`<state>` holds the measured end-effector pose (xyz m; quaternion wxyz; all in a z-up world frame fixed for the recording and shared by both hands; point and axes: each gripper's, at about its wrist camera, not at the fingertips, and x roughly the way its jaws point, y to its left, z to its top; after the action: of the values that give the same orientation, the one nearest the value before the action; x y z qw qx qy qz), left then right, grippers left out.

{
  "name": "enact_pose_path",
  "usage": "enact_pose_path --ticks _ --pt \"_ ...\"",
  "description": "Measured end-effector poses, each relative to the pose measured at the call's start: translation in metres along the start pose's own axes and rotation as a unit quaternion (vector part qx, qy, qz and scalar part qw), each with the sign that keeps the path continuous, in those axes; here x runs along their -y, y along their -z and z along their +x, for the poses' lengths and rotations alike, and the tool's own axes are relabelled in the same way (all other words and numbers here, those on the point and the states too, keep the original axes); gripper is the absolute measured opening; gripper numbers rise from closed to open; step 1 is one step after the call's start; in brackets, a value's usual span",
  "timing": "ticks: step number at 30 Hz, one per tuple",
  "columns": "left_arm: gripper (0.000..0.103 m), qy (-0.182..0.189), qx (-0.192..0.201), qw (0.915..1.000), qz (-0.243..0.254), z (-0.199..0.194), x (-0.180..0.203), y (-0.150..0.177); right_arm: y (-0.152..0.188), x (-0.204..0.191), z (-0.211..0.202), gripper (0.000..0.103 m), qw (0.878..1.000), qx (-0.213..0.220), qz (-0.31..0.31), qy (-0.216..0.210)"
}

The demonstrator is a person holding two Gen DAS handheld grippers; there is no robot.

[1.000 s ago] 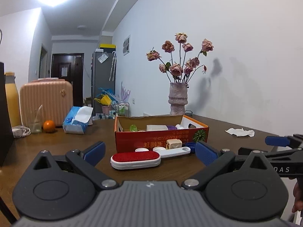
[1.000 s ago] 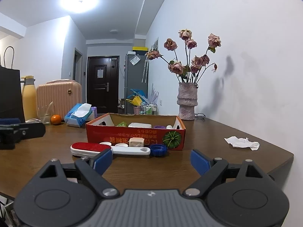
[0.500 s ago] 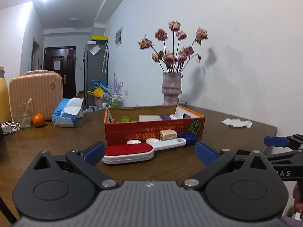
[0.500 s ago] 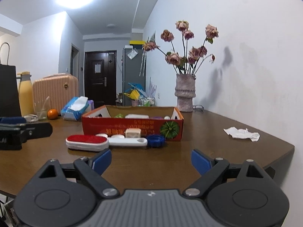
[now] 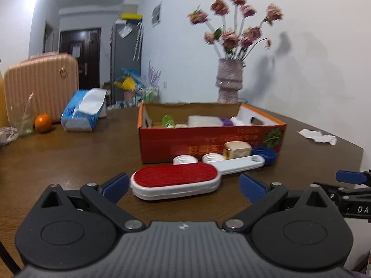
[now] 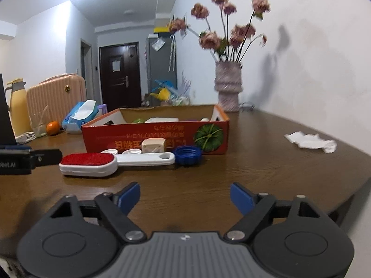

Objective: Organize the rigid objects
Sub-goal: 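Grasp the red lint brush with the left tool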

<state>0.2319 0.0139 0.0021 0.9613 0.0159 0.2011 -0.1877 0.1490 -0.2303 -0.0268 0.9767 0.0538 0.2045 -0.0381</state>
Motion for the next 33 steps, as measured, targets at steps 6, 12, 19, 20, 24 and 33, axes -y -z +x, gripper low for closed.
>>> enact_pose_path --ticks 6,12,19,20,24,33 --pt "0.101 -0.002 -0.038 0.9991 -0.018 0.041 -0.023 -0.013 -0.030 0.016 0.057 0.055 0.993 -0.047 0.082 -0.064" --pt "0.079 0.013 -0.083 0.9932 -0.081 0.080 -0.047 -0.020 -0.043 0.038 0.121 0.031 0.965 -0.104 0.216 -0.105" --pt "0.071 0.032 -0.097 0.9841 -0.145 0.092 -0.067 -0.010 -0.037 0.039 0.151 0.016 0.958 -0.104 0.250 -0.095" --pt "0.071 0.032 -0.095 0.9846 -0.144 0.091 -0.066 -0.009 -0.036 0.038 0.152 0.016 0.959 -0.101 0.247 -0.096" --pt "0.071 0.031 -0.089 0.9862 -0.136 0.089 -0.063 -0.009 -0.037 0.036 0.150 0.015 0.964 -0.097 0.230 -0.090" --pt "0.070 0.032 -0.089 0.9872 -0.129 0.068 -0.042 -0.010 -0.028 0.045 0.112 0.016 0.962 -0.097 0.242 -0.076"
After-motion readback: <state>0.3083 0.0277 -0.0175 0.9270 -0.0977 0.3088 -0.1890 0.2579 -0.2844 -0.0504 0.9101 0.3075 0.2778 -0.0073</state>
